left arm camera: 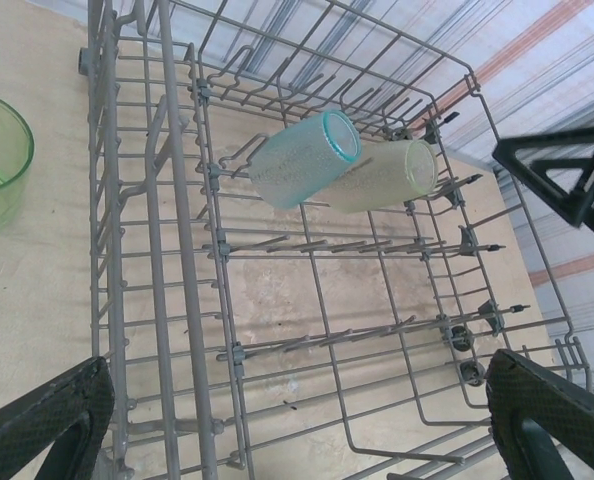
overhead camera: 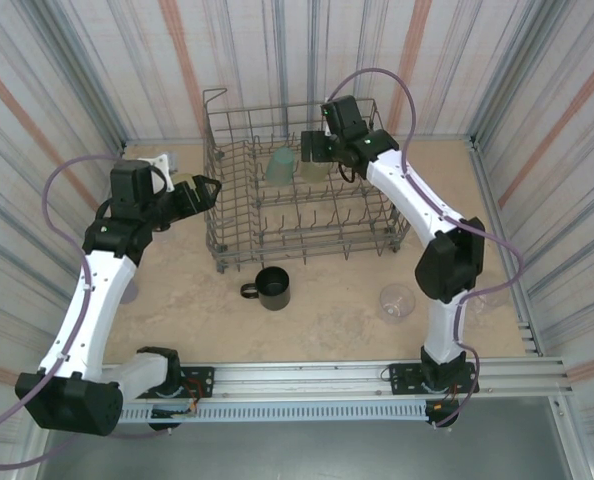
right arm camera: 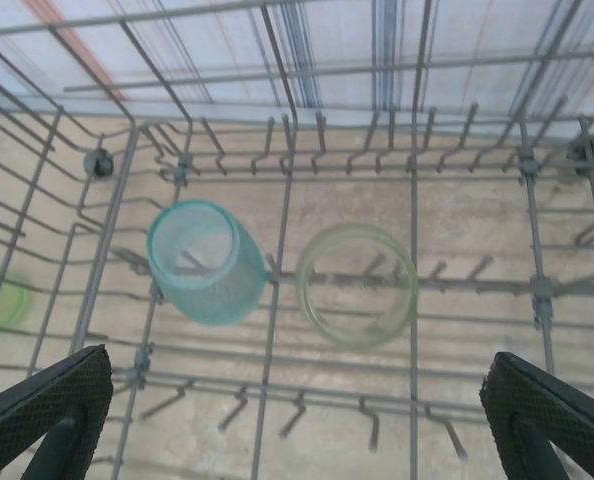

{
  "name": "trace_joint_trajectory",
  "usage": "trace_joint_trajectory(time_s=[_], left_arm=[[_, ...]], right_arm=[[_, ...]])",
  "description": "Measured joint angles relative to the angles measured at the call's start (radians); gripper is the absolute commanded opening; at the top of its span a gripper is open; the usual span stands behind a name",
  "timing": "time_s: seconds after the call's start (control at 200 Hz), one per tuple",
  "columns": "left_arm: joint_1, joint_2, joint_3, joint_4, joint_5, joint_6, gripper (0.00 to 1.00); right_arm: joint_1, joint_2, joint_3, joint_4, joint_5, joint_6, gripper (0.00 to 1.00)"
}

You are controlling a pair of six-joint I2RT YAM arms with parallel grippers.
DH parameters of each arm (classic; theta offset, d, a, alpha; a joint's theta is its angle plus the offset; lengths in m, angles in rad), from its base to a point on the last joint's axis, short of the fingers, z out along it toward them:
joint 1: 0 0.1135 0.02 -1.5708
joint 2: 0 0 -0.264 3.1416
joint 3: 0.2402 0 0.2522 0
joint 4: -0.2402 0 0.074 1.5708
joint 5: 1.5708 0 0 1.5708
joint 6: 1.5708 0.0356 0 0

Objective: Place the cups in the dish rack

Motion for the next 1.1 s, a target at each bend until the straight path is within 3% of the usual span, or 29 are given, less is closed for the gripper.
trace_joint_trajectory(time_s=[0.466,0.872,1.102], left_arm=[[0.0,0.0,0.023,-0.121,-0.115,-0.004,0.99],[0.008,0.16,0.212,-0.232,-0.245,0.016,0.99],[0.092,0.277,0.327,-0.282,-0.269,0.025,0.99]], right_arm=[[-0.003,-0.37,-0.45,0.089,-0.097,0.09,0.99],[-0.003,-0.567,-0.685,0.108,-0.133,0.101,0.99],[-0.005,-0.628,-0.753,0.109,-0.144,0.101,0.99]])
